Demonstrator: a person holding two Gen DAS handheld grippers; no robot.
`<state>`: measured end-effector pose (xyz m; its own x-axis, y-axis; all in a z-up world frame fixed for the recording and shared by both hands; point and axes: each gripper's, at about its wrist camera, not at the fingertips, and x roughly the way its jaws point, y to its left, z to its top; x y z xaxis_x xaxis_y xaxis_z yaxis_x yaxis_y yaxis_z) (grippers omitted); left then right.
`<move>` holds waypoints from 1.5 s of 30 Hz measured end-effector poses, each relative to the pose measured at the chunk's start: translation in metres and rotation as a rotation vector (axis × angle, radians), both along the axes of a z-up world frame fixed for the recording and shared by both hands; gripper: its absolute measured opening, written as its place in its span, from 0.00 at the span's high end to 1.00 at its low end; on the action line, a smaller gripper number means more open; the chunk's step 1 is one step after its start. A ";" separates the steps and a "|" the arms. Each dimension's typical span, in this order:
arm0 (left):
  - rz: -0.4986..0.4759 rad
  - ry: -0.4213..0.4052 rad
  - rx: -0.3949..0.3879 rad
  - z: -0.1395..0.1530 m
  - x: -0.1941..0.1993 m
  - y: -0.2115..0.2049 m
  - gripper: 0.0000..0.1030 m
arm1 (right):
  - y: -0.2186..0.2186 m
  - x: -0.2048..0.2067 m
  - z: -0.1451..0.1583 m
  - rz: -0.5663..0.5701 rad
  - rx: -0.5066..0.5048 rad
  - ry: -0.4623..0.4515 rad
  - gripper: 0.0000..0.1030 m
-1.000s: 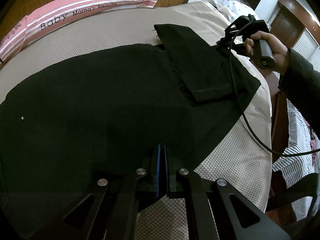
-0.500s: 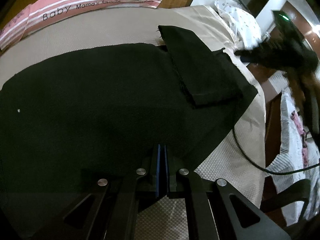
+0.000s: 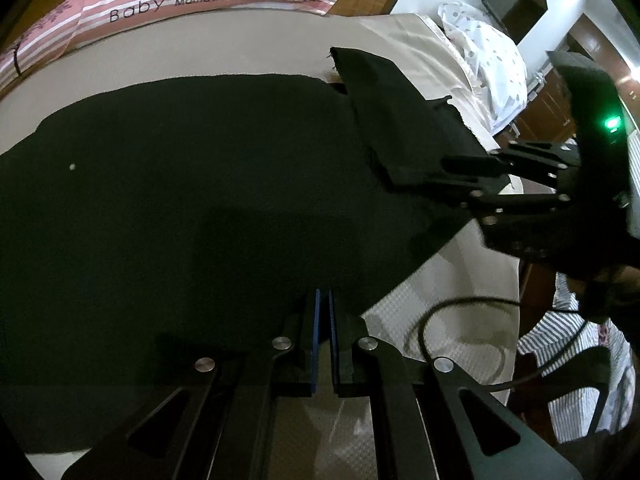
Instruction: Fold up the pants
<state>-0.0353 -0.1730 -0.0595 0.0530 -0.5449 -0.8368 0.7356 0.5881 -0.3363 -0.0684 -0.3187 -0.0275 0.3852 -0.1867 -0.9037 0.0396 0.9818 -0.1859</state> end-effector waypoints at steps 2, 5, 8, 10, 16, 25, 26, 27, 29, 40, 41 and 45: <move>0.002 0.005 -0.006 0.000 -0.002 0.004 0.95 | 0.010 0.003 -0.007 0.038 -0.060 0.006 0.70; -0.003 -0.003 -0.002 0.000 -0.006 0.009 0.94 | 0.020 0.007 -0.016 0.069 -0.176 -0.011 0.70; -0.030 -0.069 0.023 0.004 -0.013 0.010 0.93 | 0.020 0.014 -0.026 0.068 -0.204 -0.021 0.86; -0.072 -0.130 0.053 0.006 -0.020 0.007 0.90 | 0.013 0.017 -0.023 0.031 -0.153 -0.037 0.91; -0.108 -0.202 0.093 0.005 -0.023 0.004 0.83 | -0.020 0.011 -0.004 -0.078 0.078 -0.082 0.93; -0.144 -0.295 0.135 0.003 -0.036 -0.004 0.77 | -0.013 -0.003 -0.008 -0.017 0.060 -0.104 0.87; -0.145 -0.294 0.133 0.003 -0.036 -0.004 0.76 | -0.009 -0.003 -0.009 -0.003 0.033 -0.101 0.83; -0.145 -0.292 0.132 0.004 -0.036 -0.004 0.76 | -0.001 -0.002 -0.012 0.027 -0.013 -0.096 0.81; -0.140 -0.290 0.126 0.004 -0.035 -0.001 0.76 | 0.013 -0.001 -0.018 0.081 -0.062 -0.079 0.71; -0.110 -0.267 0.110 0.004 -0.029 0.012 0.74 | -0.004 0.027 -0.026 -0.017 -0.134 -0.148 0.93; -0.110 -0.271 0.112 0.004 -0.029 0.012 0.74 | -0.012 0.023 -0.021 -0.059 -0.075 -0.171 0.93; -0.127 -0.295 0.127 0.004 -0.032 0.010 0.73 | -0.053 0.005 0.009 -0.224 0.090 -0.266 0.94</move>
